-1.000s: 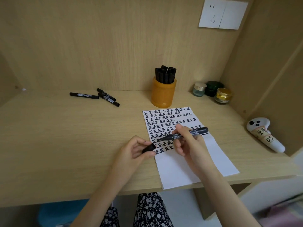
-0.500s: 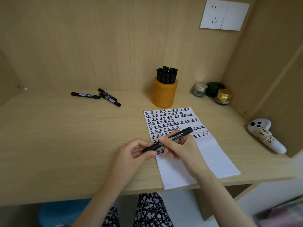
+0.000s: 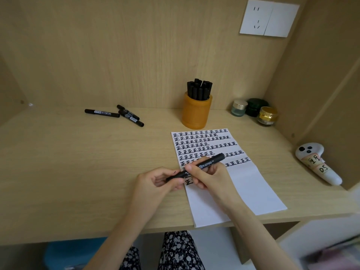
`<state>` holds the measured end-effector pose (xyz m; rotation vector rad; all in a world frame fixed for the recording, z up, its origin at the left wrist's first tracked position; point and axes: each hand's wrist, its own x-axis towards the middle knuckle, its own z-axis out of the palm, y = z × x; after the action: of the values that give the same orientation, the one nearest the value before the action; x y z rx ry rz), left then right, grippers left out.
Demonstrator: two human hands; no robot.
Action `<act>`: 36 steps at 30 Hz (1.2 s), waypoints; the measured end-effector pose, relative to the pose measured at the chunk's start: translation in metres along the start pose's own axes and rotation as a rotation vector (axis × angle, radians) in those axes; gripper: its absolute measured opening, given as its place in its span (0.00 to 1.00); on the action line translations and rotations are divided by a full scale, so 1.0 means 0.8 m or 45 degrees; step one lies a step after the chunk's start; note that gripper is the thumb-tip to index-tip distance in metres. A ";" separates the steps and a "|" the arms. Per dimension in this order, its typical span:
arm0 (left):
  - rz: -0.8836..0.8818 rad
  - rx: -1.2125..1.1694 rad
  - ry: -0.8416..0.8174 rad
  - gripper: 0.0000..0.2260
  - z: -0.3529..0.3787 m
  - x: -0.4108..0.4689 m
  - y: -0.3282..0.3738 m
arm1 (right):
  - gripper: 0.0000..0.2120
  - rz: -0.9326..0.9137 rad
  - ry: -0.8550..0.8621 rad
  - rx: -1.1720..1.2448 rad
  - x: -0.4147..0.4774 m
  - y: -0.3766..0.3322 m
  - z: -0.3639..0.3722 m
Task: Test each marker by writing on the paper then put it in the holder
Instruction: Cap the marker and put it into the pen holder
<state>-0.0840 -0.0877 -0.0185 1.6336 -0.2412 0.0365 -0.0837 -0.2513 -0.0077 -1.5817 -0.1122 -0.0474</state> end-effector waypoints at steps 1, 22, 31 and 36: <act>-0.004 0.006 0.006 0.09 -0.001 0.000 -0.001 | 0.04 0.008 0.002 0.003 0.001 0.001 0.000; 0.320 0.310 0.145 0.09 0.012 0.087 0.081 | 0.08 -0.809 0.116 -0.902 0.078 -0.043 -0.027; 0.301 0.463 0.153 0.08 0.025 0.169 0.073 | 0.25 -0.750 0.439 -0.327 0.186 -0.115 -0.061; 0.283 0.591 0.164 0.11 0.028 0.226 0.057 | 0.24 -0.806 0.588 -0.315 0.260 -0.137 -0.086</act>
<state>0.0816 -0.1367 0.0550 2.0483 -0.3315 0.3903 0.1146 -0.3099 0.1233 -1.6844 -0.2463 -0.9441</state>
